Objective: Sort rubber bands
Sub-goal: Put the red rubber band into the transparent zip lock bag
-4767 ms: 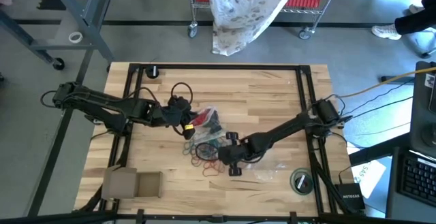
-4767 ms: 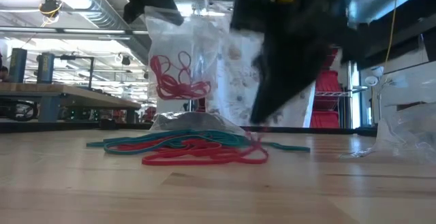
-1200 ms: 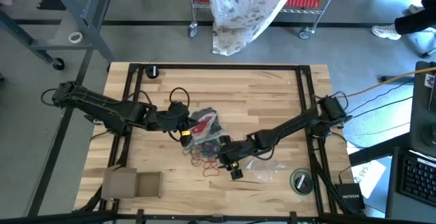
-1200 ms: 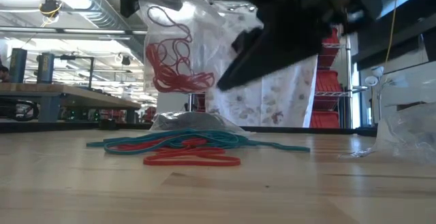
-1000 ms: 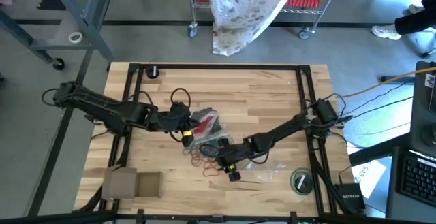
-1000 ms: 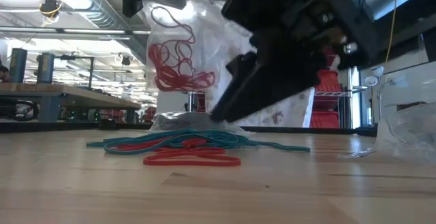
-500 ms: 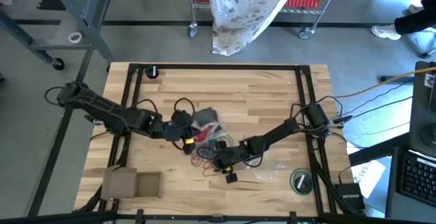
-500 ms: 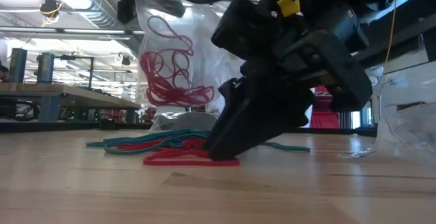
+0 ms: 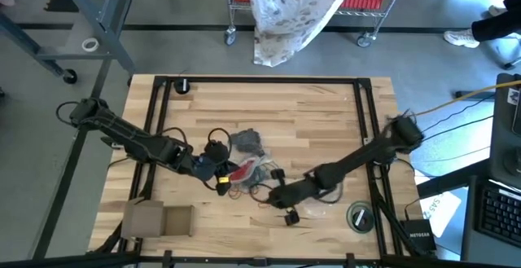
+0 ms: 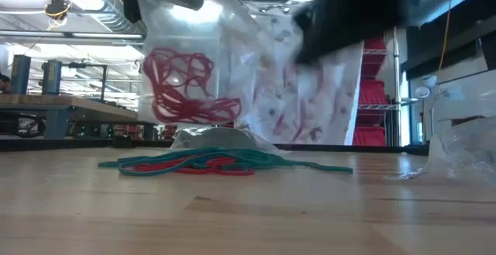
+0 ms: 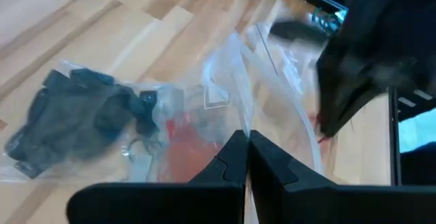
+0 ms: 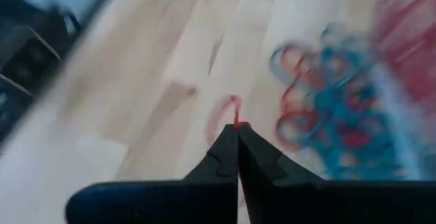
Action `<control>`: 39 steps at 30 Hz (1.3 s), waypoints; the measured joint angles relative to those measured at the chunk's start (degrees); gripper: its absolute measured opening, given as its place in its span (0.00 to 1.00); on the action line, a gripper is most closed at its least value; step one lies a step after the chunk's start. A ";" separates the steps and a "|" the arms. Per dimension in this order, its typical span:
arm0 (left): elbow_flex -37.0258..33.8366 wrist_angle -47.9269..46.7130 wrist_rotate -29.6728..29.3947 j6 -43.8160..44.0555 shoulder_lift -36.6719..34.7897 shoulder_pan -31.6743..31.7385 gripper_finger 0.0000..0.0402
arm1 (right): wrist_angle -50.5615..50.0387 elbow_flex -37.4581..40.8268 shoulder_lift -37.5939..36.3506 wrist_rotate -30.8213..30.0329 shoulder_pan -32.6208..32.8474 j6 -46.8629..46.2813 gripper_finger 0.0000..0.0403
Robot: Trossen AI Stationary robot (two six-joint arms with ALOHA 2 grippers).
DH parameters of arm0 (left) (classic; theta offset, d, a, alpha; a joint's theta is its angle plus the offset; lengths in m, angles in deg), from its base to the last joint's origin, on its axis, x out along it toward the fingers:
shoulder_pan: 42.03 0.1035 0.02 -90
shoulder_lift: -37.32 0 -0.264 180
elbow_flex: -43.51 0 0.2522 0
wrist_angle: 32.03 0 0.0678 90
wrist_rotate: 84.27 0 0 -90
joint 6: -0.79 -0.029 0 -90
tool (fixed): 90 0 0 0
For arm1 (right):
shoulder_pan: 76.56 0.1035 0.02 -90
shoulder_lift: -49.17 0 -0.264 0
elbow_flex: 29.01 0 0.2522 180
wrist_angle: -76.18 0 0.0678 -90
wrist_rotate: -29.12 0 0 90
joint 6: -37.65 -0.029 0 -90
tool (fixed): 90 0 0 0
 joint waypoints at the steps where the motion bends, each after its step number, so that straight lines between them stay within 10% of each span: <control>1: -0.02 0.33 -0.04 -0.02 0.38 -0.36 0.00 | -0.37 0.02 -1.71 -0.69 0.37 0.02 0.00; 18: 0.00 15.70 0.99 2.22 6.94 -1.85 0.00 | 3.15 -5.95 -10.57 -12.33 -0.21 27.04 0.00; 39: 0.00 16.24 -0.53 6.82 6.81 -2.09 0.00 | -7.41 -5.90 -6.83 -13.13 -0.55 22.92 0.00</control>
